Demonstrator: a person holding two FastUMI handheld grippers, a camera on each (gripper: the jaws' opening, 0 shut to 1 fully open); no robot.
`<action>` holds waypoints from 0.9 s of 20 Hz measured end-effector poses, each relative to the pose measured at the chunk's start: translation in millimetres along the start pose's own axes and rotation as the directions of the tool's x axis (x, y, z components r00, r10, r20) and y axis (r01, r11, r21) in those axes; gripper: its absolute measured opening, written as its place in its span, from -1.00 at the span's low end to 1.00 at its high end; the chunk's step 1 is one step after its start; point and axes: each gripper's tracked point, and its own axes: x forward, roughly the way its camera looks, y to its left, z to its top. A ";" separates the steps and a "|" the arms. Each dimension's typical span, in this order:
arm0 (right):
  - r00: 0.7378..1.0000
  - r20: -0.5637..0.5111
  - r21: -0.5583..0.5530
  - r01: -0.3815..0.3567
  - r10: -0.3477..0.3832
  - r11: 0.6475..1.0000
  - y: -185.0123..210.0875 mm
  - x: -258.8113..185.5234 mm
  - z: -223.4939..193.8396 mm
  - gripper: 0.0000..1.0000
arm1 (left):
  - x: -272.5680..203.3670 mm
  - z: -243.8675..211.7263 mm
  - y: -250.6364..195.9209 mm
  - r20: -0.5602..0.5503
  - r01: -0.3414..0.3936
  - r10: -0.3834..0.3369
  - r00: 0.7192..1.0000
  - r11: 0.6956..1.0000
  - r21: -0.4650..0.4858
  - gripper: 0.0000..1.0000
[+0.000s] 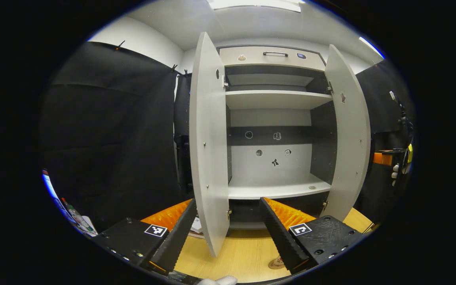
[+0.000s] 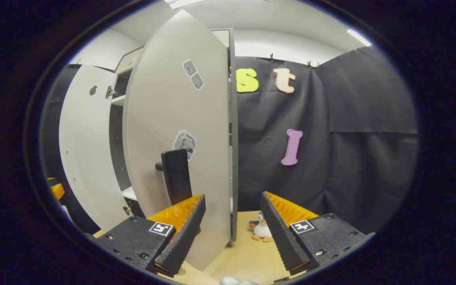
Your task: Grasp the bottle in the cabinet with the left hand and place it on the coaster, then close the right door with the right hand and the left door with the left hand.
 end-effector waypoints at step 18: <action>0.998 0.068 0.011 -0.006 0.005 1.000 49.0 -8.4 21.2 0.96 | 6.0 -4.9 67.0 -0.005 -0.062 0.062 0.998 0.998 0.007 0.92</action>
